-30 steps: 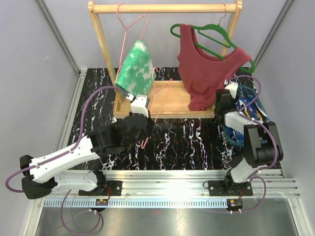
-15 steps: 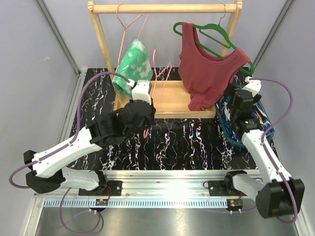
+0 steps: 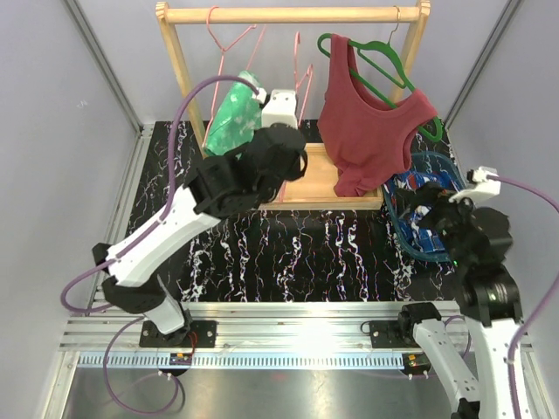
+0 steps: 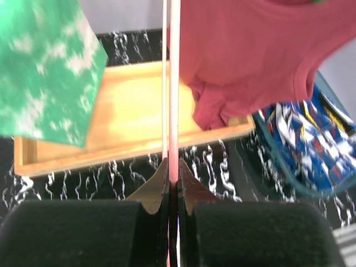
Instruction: Remove the trousers from the hanger
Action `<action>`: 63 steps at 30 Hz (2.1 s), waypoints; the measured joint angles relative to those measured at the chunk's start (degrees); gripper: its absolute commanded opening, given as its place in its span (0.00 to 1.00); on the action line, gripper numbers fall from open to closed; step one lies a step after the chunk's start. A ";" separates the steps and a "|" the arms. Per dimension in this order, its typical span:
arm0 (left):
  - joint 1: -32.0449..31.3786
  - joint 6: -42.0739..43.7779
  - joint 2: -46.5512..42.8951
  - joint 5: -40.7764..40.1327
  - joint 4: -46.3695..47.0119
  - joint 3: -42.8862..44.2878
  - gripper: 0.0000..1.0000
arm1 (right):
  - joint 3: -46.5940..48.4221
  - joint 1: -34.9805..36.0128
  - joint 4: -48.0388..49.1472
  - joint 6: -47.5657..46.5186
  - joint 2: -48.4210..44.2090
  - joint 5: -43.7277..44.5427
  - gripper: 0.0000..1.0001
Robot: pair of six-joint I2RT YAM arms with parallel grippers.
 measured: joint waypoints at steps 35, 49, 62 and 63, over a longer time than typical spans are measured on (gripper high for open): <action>18.40 12.94 14.43 14.29 14.47 4.96 0.99 | 2.27 -0.02 -5.90 3.61 -11.61 -23.02 1.00; 22.27 14.84 -11.87 11.47 16.72 -7.91 0.99 | 2.40 -0.02 -11.02 -0.35 -11.02 -21.84 0.99; 40.57 18.21 -2.73 25.62 11.50 -8.11 0.67 | 4.02 -0.02 -12.39 -2.86 -11.02 -27.08 1.00; 41.55 18.34 -1.99 26.82 11.41 -8.11 0.66 | 4.04 -0.02 -12.41 -2.95 -11.02 -27.36 1.00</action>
